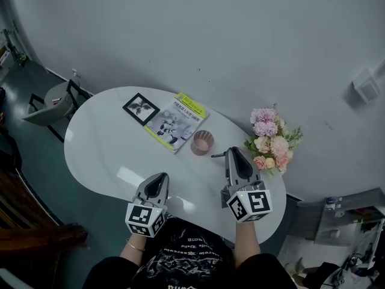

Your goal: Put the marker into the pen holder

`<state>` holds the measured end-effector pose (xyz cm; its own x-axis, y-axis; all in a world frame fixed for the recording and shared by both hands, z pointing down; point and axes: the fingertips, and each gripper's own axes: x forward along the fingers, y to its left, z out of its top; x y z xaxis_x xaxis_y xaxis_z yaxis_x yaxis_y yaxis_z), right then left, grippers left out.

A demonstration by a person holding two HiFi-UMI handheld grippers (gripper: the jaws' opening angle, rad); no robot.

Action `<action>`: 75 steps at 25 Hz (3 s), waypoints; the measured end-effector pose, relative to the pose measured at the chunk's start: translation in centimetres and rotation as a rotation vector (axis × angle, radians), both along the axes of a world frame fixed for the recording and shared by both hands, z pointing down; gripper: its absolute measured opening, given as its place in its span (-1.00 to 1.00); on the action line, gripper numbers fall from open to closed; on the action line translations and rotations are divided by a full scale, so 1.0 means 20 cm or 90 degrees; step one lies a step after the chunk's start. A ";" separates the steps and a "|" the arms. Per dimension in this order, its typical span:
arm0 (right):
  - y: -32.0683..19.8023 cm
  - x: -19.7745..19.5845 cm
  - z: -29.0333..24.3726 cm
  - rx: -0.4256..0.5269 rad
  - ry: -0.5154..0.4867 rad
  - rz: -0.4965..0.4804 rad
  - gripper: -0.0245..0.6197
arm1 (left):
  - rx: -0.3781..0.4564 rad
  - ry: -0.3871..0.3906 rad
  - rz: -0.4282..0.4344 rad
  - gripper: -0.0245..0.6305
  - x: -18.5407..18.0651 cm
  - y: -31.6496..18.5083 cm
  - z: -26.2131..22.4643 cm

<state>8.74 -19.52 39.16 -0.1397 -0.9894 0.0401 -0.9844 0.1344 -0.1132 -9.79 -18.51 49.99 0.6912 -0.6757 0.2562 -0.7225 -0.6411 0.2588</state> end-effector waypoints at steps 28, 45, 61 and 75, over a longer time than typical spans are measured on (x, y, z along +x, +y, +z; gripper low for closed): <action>-0.50 0.03 0.21 -0.033 -0.004 -0.063 -0.74 | -0.043 -0.038 -0.079 -0.85 -0.08 -0.13 0.07; -0.59 0.01 0.44 -0.087 0.002 -0.089 -0.74 | -0.060 -0.062 -0.084 -0.85 -0.05 -0.13 0.12; -0.63 -0.01 0.60 -0.129 -0.012 -0.096 -0.73 | -0.067 -0.082 -0.094 -0.85 -0.10 -0.12 0.15; -0.63 0.04 0.70 -0.154 -0.047 -0.075 -0.73 | -0.080 -0.094 -0.090 -0.85 -0.08 -0.10 0.17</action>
<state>9.51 -32.07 53.17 -0.2644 -0.9292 0.2582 -0.9515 0.2077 -0.2269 -11.47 -20.50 53.47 0.5412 -0.7193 0.4356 -0.8385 -0.5004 0.2154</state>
